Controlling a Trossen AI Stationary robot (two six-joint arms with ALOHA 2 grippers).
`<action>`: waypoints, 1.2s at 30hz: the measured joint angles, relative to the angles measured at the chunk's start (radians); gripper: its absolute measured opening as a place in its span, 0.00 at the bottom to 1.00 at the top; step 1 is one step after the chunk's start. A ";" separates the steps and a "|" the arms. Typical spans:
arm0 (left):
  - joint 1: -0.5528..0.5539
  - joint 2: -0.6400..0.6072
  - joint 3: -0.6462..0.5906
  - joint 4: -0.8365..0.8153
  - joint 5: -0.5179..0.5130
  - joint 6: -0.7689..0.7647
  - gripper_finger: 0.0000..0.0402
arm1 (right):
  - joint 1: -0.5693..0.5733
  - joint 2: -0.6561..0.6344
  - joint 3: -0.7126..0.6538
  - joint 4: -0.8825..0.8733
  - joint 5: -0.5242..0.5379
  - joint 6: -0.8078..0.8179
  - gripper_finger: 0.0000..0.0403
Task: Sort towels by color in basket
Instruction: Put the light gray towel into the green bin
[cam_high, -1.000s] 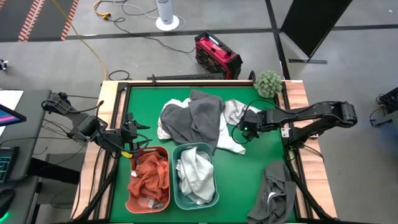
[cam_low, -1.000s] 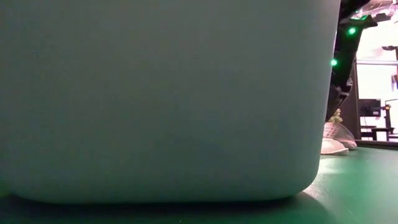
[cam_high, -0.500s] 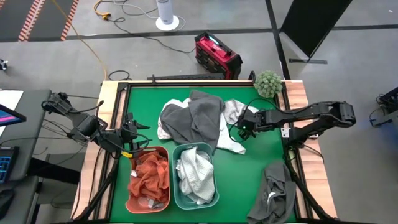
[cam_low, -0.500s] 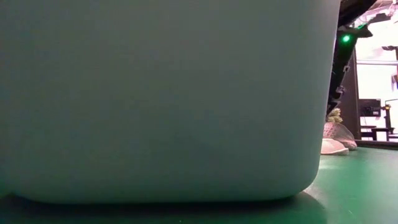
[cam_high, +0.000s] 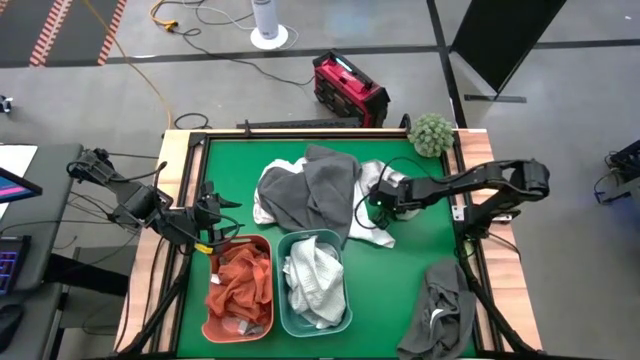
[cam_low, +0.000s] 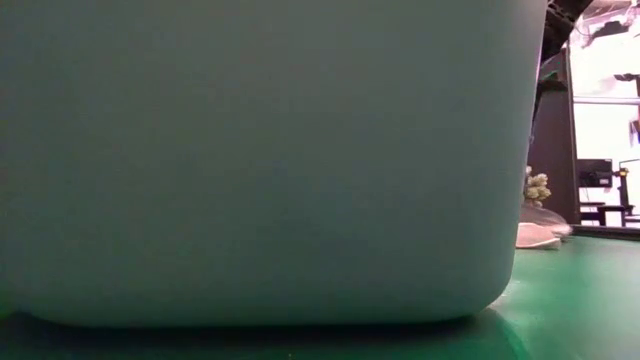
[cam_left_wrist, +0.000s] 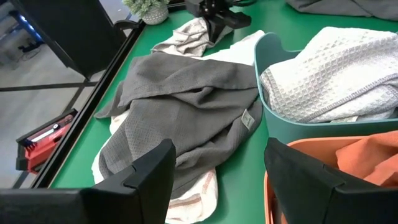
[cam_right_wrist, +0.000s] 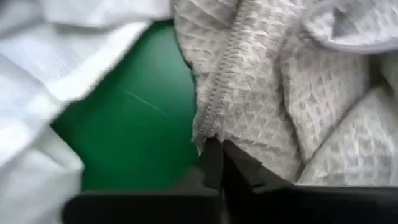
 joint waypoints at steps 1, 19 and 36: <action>0.000 0.000 0.000 0.000 0.000 0.000 0.59 | 0.000 -0.004 0.000 0.004 -0.012 -0.007 0.04; 0.000 0.000 0.000 0.003 0.000 0.019 0.59 | 0.200 -0.312 0.136 0.344 -0.212 -0.214 0.03; 0.000 0.000 0.000 0.011 -0.017 0.018 0.59 | 0.375 -0.303 0.359 0.860 -0.183 -0.604 0.03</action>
